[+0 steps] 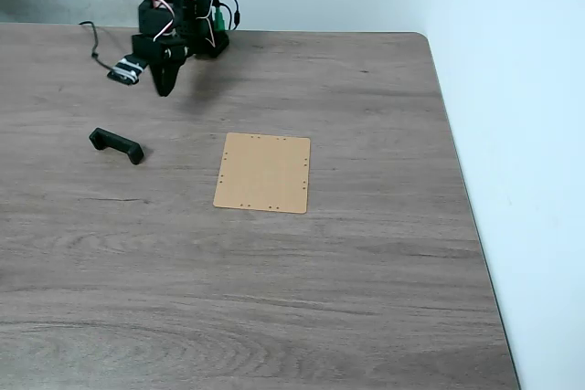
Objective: Grasp a black block and then place it on the board.
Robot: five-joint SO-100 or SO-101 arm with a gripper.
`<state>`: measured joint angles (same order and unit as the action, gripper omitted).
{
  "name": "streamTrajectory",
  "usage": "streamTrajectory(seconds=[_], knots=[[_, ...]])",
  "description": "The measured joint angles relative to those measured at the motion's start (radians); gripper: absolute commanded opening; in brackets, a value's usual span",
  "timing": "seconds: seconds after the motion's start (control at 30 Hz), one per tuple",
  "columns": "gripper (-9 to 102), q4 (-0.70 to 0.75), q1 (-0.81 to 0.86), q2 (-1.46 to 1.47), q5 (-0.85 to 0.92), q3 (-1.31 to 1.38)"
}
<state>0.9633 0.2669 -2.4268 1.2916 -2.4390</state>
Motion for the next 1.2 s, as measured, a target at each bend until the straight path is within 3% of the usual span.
streamTrajectory(seconds=[0.3, 0.67, 1.0, 1.2], knots=[[1, 0.06, 0.091, 0.216, 0.31, 0.255], [9, 0.133, 0.222, 0.485, 0.804, 0.548], [24, 0.103, 0.242, 0.732, 1.042, 0.718], [26, 0.081, 0.242, 0.807, 1.134, 0.758]])
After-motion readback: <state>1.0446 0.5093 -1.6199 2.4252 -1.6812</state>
